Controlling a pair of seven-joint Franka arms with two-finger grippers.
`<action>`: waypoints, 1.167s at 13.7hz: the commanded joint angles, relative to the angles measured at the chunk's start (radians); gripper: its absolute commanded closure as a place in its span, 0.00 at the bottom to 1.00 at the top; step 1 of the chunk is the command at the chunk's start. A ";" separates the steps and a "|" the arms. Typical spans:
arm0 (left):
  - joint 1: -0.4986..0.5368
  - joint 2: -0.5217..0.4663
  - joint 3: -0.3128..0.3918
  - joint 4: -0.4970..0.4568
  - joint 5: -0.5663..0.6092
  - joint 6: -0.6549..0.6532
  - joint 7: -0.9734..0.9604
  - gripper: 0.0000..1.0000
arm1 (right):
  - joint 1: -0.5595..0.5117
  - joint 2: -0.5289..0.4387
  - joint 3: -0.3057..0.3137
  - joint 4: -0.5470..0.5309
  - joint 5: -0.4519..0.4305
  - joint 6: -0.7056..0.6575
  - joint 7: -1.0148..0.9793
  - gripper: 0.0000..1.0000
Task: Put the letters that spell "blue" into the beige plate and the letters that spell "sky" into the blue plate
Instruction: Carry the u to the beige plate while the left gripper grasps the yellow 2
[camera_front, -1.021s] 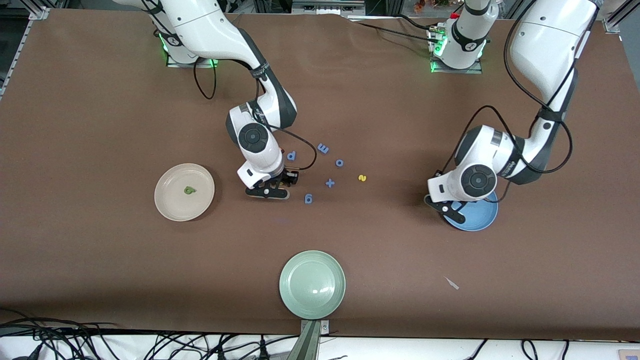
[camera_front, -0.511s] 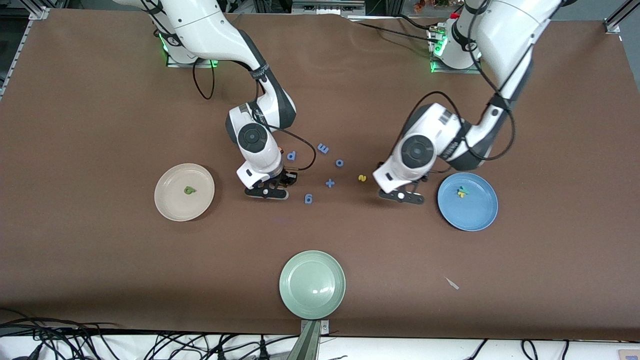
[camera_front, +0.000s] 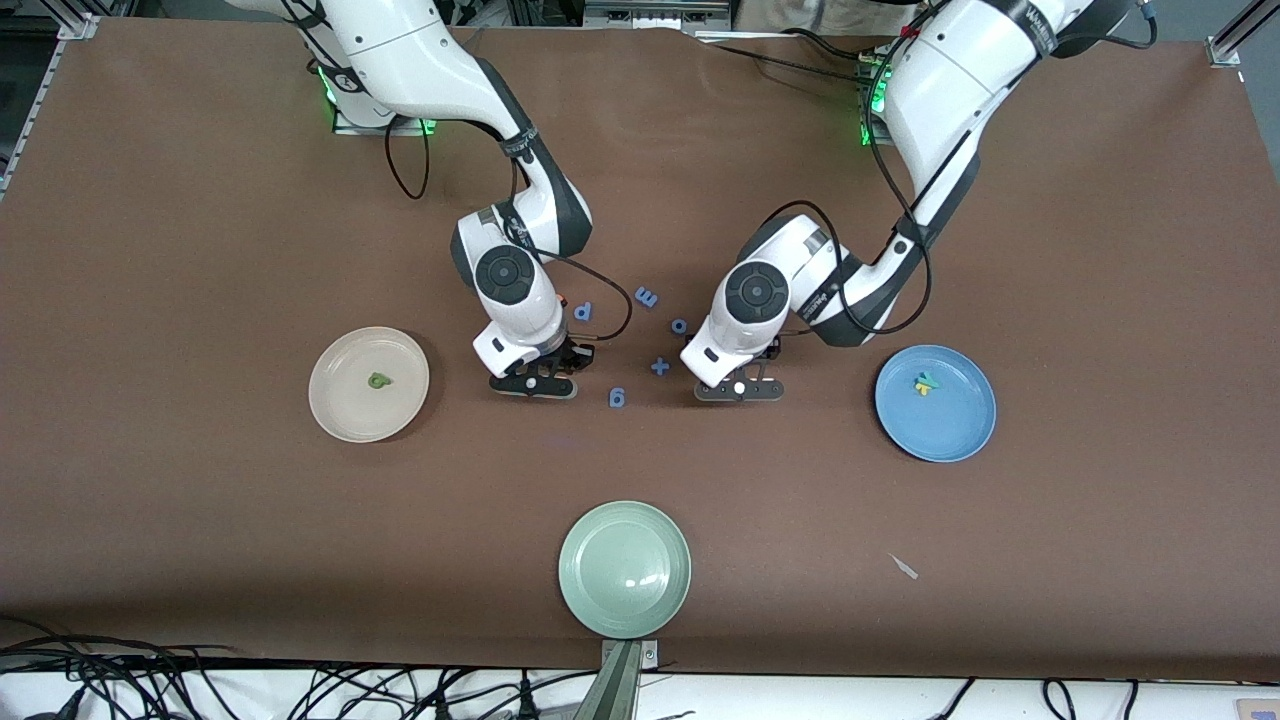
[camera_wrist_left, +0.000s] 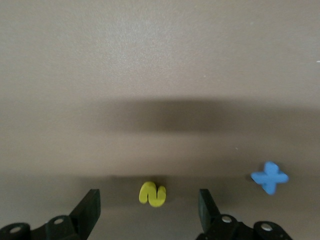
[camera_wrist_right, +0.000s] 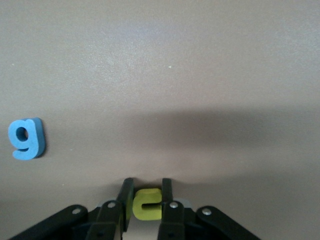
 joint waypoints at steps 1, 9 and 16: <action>-0.003 0.019 0.004 0.004 0.001 0.004 -0.014 0.22 | 0.000 -0.028 -0.014 -0.007 0.020 -0.045 -0.054 0.76; -0.017 0.022 0.002 -0.016 0.001 0.001 -0.011 0.30 | 0.000 -0.122 -0.257 0.005 0.019 -0.357 -0.531 0.75; -0.007 0.019 0.004 -0.022 0.004 -0.001 0.006 0.77 | -0.006 -0.171 -0.376 -0.180 0.023 -0.215 -0.824 0.74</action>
